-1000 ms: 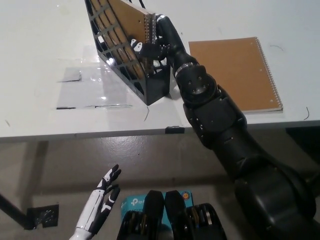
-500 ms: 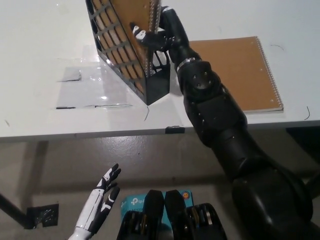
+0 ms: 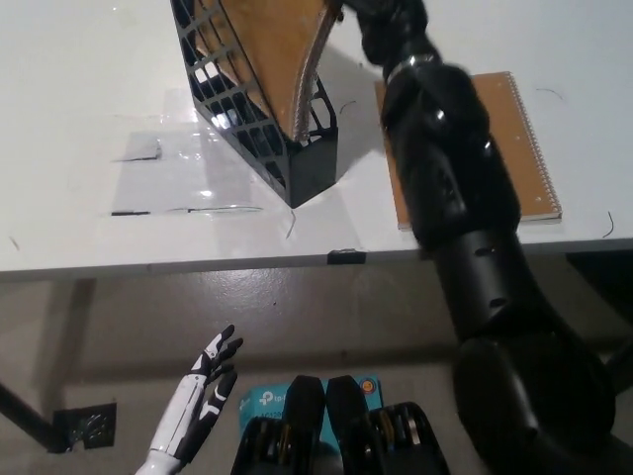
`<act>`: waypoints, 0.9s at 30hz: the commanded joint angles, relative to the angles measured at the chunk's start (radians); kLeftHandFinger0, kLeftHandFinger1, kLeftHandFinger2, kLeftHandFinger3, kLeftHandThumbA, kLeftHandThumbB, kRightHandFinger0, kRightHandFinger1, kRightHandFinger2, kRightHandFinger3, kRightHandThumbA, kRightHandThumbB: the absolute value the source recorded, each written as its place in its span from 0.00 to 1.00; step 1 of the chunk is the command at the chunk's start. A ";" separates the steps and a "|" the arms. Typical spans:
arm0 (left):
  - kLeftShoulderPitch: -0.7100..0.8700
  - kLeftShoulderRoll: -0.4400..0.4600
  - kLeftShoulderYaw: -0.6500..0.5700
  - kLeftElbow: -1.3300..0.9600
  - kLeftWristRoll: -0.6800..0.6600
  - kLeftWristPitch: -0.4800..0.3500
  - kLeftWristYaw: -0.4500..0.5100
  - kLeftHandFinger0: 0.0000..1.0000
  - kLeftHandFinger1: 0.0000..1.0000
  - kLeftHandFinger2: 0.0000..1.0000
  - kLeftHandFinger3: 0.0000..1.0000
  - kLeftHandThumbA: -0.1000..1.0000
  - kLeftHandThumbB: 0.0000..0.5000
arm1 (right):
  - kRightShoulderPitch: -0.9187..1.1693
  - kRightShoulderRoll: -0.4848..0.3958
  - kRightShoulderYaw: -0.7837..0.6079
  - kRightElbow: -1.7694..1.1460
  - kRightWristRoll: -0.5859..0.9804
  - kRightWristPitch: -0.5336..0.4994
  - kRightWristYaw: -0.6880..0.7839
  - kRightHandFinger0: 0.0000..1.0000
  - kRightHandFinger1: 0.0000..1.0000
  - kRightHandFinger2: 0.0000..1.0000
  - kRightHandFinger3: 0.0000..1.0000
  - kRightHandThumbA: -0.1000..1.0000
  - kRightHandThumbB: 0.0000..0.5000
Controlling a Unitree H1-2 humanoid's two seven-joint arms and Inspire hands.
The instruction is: Use the right hand to pick up a book from the book holder on the left side and put it on another book on the right side
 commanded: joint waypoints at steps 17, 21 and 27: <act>-0.004 0.009 0.000 -0.014 -0.008 -0.038 0.008 0.91 0.96 0.97 1.00 1.00 0.21 | -0.166 -0.122 -0.060 -0.244 0.199 0.227 0.026 0.00 0.34 0.76 0.84 0.00 0.16; 0.003 0.008 0.001 -0.013 -0.009 -0.040 0.011 0.90 0.97 0.99 1.00 1.00 0.20 | -0.133 -0.174 -0.068 -0.240 0.211 0.248 0.046 0.00 0.37 0.78 0.88 0.00 0.14; 0.006 0.013 0.002 -0.011 -0.010 -0.042 0.008 0.91 0.97 0.99 1.00 1.00 0.21 | -0.097 -0.259 -0.079 -0.210 0.205 0.276 0.043 0.00 0.38 0.77 0.93 0.00 0.11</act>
